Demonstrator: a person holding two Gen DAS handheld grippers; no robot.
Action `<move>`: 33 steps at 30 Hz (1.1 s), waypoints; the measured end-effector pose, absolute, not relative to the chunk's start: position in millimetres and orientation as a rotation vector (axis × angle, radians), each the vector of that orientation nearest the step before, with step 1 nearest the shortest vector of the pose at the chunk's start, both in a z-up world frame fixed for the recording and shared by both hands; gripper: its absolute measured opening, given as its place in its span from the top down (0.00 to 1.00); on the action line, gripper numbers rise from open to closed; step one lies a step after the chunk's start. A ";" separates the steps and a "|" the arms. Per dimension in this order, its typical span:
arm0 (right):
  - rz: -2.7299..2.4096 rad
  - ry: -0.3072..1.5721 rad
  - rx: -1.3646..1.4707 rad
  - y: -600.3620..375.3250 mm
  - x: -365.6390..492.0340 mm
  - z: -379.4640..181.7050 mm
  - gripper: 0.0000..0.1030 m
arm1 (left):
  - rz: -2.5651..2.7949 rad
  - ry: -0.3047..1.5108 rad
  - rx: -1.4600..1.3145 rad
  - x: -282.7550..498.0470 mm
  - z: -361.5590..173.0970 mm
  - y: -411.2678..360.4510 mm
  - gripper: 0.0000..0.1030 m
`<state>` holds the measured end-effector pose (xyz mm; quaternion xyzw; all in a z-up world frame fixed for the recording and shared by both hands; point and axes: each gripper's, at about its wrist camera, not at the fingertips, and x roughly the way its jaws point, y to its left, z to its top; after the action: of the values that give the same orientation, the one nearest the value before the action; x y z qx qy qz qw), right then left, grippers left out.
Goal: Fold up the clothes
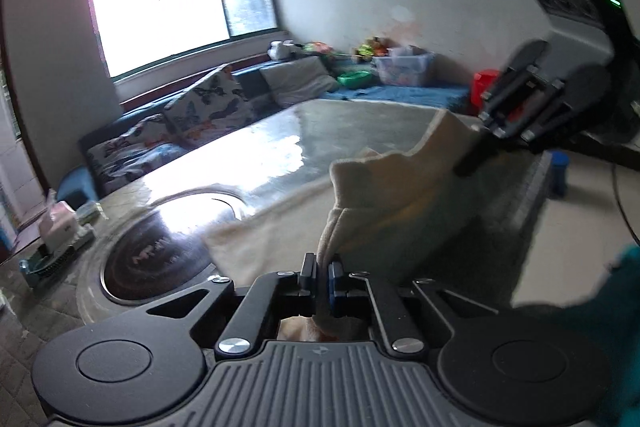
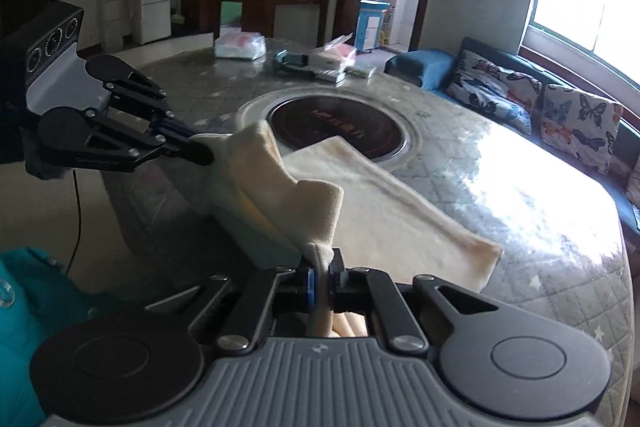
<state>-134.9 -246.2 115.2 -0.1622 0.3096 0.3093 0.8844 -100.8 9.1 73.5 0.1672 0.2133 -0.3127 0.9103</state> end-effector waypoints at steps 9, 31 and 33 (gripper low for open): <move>0.555 0.631 -0.307 -252.2 -60.4 117.8 0.95 | -0.529 0.499 0.294 -3.3 75.7 -21.5 0.94; 0.312 0.695 -0.040 -292.3 55.6 64.8 0.79 | -0.367 0.651 0.156 97.3 33.6 -27.1 0.84; 0.327 0.679 -0.034 -292.7 53.4 70.3 0.79 | -0.394 0.635 0.145 87.0 40.5 -28.8 0.84</move>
<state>53.4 -292.7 70.3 -0.0168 0.3314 0.1597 0.9297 87.0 -28.8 40.5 0.0708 0.3098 -0.1922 0.9285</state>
